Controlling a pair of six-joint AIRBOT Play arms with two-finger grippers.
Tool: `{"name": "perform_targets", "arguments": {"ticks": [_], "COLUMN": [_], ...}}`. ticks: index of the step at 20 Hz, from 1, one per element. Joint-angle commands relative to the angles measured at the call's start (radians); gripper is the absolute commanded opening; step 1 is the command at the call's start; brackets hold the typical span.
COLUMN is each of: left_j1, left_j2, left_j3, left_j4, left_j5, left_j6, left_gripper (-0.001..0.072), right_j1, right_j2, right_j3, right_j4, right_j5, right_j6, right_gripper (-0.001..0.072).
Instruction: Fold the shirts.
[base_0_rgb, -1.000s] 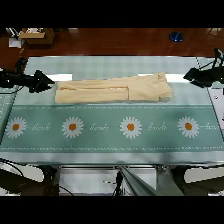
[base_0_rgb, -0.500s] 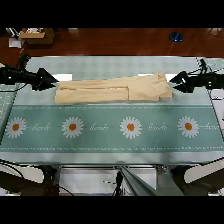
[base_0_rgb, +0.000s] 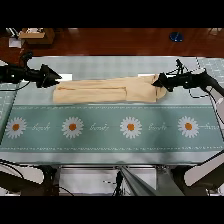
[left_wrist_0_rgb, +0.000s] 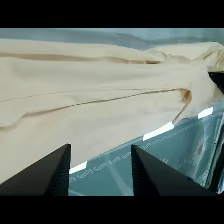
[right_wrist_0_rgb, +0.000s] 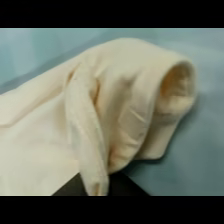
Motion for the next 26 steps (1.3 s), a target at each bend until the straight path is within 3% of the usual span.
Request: {"name": "perform_targets", "arguments": {"ticks": [1, 2, 3, 8, 15, 20, 26], "left_j1": [-0.002, -0.006, -0.014, -0.140, -0.387, -0.564, -0.760], "left_j2": [0.001, 0.001, 0.001, 0.001, 0.001, 0.001, -0.002], "left_j3": [0.001, 0.001, 0.001, 0.001, -0.001, -0.002, -0.003], "left_j4": [-0.095, -0.147, -0.193, -0.249, -0.238, -0.232, -0.124], "left_j5": [-0.016, -0.021, -0.026, -0.025, 0.038, 0.055, 0.165], "left_j6": [0.010, 0.049, 0.063, 0.078, 0.107, 0.107, 0.037], "left_gripper": [0.0120, 0.0038, 0.0025, 0.0025, 0.0024, 0.0024, 0.0023], "right_j1": [0.009, 0.005, 0.001, 0.002, 0.002, 0.002, 0.002], "right_j2": [0.053, 0.084, 0.123, 0.324, 0.548, 0.644, 0.758], "right_j3": [0.002, 0.002, 0.002, 0.002, 0.002, 0.002, 0.002], "right_j4": [0.013, -0.005, -0.032, -0.154, -0.348, -0.373, -0.448], "right_j5": [0.054, 0.073, 0.095, 0.167, 0.317, 0.430, 0.487], "right_j6": [-0.050, -0.050, -0.050, 0.009, 0.202, 0.256, 0.298], "right_gripper": [0.0031, 0.0031, 0.0030, 0.0030, 0.0030, 0.0030, 0.0029]}}
